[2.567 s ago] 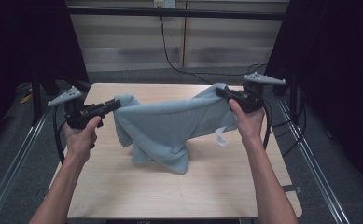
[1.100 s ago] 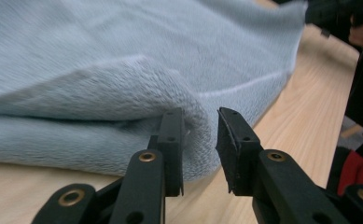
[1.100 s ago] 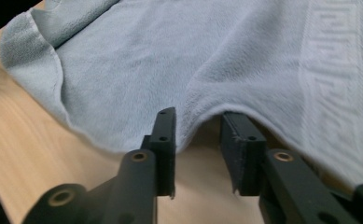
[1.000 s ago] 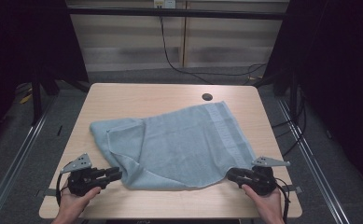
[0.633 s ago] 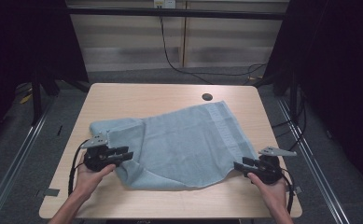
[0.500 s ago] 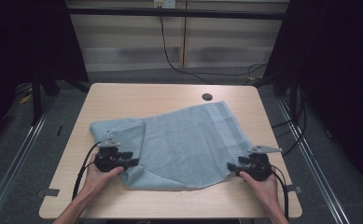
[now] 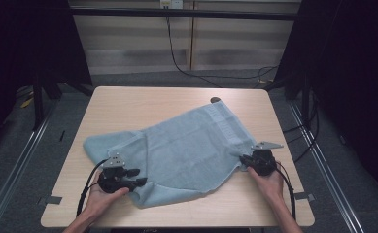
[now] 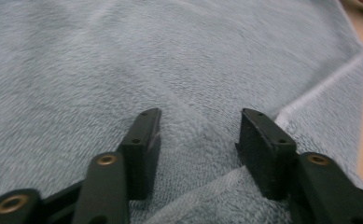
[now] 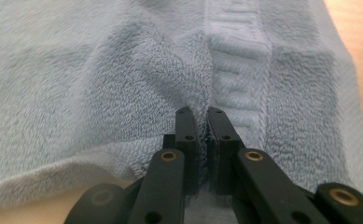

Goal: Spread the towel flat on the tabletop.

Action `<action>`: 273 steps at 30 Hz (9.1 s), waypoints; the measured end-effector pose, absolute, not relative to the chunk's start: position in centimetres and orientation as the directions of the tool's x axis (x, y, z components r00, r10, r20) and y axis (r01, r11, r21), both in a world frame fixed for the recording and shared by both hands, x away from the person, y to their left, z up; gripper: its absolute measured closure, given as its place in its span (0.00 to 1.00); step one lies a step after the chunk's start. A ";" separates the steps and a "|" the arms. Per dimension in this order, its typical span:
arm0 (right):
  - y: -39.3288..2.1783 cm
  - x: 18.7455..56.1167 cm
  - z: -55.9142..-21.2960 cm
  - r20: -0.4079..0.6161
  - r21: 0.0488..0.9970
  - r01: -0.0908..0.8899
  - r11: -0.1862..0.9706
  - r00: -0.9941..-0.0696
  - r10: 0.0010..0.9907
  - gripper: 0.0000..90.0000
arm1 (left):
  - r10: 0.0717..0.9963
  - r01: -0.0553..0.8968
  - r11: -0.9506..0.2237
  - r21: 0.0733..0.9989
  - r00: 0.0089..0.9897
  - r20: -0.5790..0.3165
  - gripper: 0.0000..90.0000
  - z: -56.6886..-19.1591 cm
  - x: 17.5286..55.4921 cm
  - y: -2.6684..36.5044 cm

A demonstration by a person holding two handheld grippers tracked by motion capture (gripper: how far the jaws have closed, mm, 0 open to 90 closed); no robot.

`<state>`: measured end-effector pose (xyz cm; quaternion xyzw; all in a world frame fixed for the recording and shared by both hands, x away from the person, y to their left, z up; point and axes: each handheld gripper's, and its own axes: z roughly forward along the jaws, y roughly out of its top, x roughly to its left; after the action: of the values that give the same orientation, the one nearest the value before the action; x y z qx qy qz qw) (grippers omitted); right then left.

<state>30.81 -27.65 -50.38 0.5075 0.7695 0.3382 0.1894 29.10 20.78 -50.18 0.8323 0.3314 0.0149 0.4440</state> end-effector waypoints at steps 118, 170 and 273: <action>-0.2 28.6 -48.4 0.258 0.755 0.472 0.455 -0.852 0.456 0.94 | 0.726 0.630 -0.259 0.733 0.627 -0.283 0.86 -50.9 31.4 27.2; -20.7 26.5 -47.6 0.294 0.762 0.631 0.146 -0.537 0.791 0.53 | 0.458 0.438 -0.487 0.756 0.865 -0.206 0.83 -49.6 26.0 18.6; -25.3 16.2 -45.6 0.309 0.819 0.557 0.138 -0.630 0.713 0.94 | 0.482 0.494 -0.353 0.795 0.824 -0.298 0.99 -47.4 22.9 25.2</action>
<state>16.18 -25.28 -45.59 0.4233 0.7502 0.5021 0.0775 22.95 25.21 -47.37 0.8225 0.2966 -0.0061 0.4853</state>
